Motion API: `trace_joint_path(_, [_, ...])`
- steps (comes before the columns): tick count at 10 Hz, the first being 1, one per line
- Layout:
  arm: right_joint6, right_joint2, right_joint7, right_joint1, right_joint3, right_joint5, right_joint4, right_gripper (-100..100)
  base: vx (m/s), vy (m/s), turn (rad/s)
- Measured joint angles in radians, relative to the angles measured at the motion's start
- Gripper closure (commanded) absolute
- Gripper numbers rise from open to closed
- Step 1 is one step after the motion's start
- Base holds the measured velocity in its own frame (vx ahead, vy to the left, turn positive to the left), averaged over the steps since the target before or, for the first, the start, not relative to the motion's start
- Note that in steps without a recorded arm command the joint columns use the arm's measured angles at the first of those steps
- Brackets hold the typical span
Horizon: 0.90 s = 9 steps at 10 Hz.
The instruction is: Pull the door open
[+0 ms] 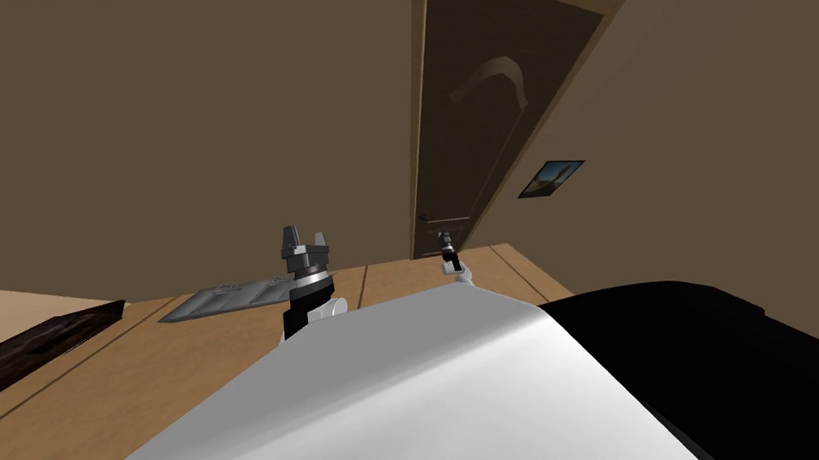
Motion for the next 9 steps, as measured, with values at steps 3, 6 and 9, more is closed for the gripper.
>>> trace_joint_path(3, [0.0, -0.01, -0.009, -0.026, -0.006, -0.001, 0.075, -100, 0.042, -0.033, 0.081])
trace_joint_path(6, [0.003, -0.021, -0.016, -0.064, -0.015, -0.001, 0.157, -100, 0.052, -0.038, 0.096])
trace_joint_path(9, [-0.002, -0.033, -0.025, -0.096, -0.022, -0.002, 0.235, -100, 0.035, -0.029, 0.066])
